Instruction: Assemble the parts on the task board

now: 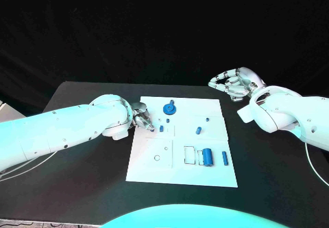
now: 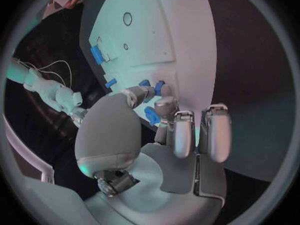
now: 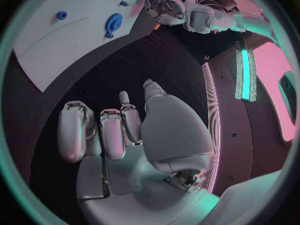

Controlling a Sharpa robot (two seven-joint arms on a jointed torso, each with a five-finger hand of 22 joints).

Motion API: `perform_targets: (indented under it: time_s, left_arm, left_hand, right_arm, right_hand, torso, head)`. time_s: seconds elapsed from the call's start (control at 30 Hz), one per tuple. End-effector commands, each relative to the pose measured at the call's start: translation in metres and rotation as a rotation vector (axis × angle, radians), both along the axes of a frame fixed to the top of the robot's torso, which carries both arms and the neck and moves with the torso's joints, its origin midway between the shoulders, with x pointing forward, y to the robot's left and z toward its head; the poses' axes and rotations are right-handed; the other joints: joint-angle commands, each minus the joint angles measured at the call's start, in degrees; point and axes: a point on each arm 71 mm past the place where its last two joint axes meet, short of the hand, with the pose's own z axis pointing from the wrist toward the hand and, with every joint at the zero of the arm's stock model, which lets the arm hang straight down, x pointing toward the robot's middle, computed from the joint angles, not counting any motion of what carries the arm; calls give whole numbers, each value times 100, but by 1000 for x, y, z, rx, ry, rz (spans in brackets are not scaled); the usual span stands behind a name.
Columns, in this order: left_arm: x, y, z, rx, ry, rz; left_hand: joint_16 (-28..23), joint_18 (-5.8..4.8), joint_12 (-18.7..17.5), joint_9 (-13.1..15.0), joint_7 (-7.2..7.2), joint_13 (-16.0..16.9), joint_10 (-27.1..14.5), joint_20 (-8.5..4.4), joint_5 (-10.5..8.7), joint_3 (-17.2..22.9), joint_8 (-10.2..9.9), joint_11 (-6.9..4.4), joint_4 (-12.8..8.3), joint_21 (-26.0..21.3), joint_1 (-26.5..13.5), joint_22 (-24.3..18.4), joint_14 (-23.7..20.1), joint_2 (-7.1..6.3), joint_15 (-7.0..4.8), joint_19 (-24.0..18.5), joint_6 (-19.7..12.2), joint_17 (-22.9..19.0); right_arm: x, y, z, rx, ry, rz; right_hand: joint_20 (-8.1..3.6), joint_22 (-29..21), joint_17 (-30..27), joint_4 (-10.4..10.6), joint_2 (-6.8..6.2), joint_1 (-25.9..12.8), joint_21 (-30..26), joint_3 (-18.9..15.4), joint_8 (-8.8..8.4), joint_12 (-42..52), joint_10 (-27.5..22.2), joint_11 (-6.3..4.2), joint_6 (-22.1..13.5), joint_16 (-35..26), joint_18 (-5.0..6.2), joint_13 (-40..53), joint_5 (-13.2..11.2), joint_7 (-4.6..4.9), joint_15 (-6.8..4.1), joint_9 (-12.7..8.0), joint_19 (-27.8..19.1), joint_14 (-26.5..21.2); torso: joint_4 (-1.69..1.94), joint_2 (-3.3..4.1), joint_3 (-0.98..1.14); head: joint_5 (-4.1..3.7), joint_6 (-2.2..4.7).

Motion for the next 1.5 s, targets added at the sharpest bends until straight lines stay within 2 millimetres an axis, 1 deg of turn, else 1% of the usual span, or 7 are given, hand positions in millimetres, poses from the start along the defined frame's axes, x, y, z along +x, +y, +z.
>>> perform_targets:
  time_s: [0.03,0.3,0.5,0.73,1.1,1.2,1.5]
  left_arm:
    - [-2,-2,-1,10,15,-18]
    - [-1,-3,-2,11,19,-18]
    - [-1,-5,-3,10,36,-18]
    - [0,-7,-5,8,56,-17]
    - [3,-9,-6,0,68,-8]
    - [3,-9,-6,-4,68,-3]
    - [5,-8,-7,-1,77,5]
  left_hand:
    - [37,-99,29,4,-15,10,23,13,35,991,28,7,-953,30,72,722,596,2,8,85,57,1506]
    - [37,-99,25,4,-16,4,24,12,36,1002,28,6,-960,31,71,724,596,-2,7,86,61,1506]
    - [37,-93,29,2,-15,11,31,11,33,1013,28,8,-957,18,58,700,596,1,6,70,67,1506]
    - [37,-83,23,-3,-9,9,36,12,14,1018,21,15,-933,-5,11,662,596,3,10,42,66,1506]
    - [37,-77,23,-6,-17,15,55,18,-34,980,18,17,-866,-21,-111,639,596,22,17,23,75,1506]
    - [37,-77,13,-2,-37,6,69,19,-69,867,22,9,-794,-23,-221,641,596,40,14,22,77,1506]
    - [37,-69,-41,-12,-74,-48,35,4,-107,487,5,-13,-596,-49,-429,612,596,62,-5,2,66,1506]
  right_arm:
    - [0,2,0,-3,-11,17]
    - [-1,2,0,-3,-11,17]
    - [-1,2,0,-3,-11,17]
    - [-1,2,0,-3,-10,19]
    - [0,2,0,-2,-10,19]
    - [0,2,0,-2,-10,19]
    - [0,2,0,-2,-9,19]
  right_hand:
    - [-41,549,129,-10,62,-7,-17,-40,20,-26,-16,-12,-38,-20,77,353,39,19,-32,6,15,259]
    - [-41,549,129,-10,62,-7,-17,-40,20,-26,-16,-12,-38,-20,77,353,39,19,-32,6,15,259]
    - [-42,544,130,-11,65,0,-29,-45,25,-26,-15,-13,-41,-22,78,350,40,19,-33,5,13,260]
    - [-42,544,130,-11,65,0,-29,-45,25,-26,-15,-13,-41,-22,78,350,40,19,-33,5,13,260]
    - [-42,544,130,-11,65,0,-29,-45,25,-26,-15,-13,-41,-22,78,350,40,19,-33,5,13,260]
    - [-42,544,130,-11,65,0,-29,-45,25,-26,-15,-13,-41,-22,78,350,40,19,-33,5,13,260]
    - [-42,544,130,-11,65,0,-29,-45,25,-26,-15,-13,-41,-22,78,350,40,19,-33,5,13,260]
  torso:
    - [4,2,2]
    - [-8,5,5]
    - [-1,6,5]
    - [-5,-4,5]
    - [1,1,3]
    - [3,0,4]
    - [1,-1,4]
  head:
    - [-3,-9]
    - [-2,-5]
    - [-13,-10]
    - [-21,-38]
    - [-33,-12]
    - [-42,-18]
    - [-41,8]
